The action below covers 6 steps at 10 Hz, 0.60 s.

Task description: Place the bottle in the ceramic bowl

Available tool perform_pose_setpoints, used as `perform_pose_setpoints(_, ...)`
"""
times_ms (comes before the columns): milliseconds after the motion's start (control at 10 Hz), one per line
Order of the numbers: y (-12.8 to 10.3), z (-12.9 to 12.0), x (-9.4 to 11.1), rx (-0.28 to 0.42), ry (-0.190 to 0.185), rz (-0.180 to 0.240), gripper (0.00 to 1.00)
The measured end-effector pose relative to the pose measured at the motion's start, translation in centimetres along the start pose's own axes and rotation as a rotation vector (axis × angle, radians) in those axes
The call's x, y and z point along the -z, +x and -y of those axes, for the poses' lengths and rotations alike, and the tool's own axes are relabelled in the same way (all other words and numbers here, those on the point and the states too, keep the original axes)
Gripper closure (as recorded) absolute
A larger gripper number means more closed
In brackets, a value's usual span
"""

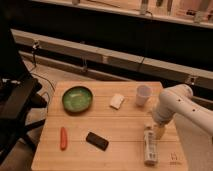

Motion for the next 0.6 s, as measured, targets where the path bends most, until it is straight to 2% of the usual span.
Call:
perform_pose_setpoints(100, 0.0, -0.8, -0.7, 0.09, -0.019, -0.003, 0.2)
perform_pose_setpoints(300, -0.3, -2.6, -2.5, 0.211, -0.055, -0.003, 0.2)
perform_pose_setpoints(500, -0.8, -3.1, -3.7, 0.279, -0.071, 0.011, 0.2)
perform_pose_setpoints(600, -1.0, -3.1, -4.3, 0.295, -0.09, 0.022, 0.2)
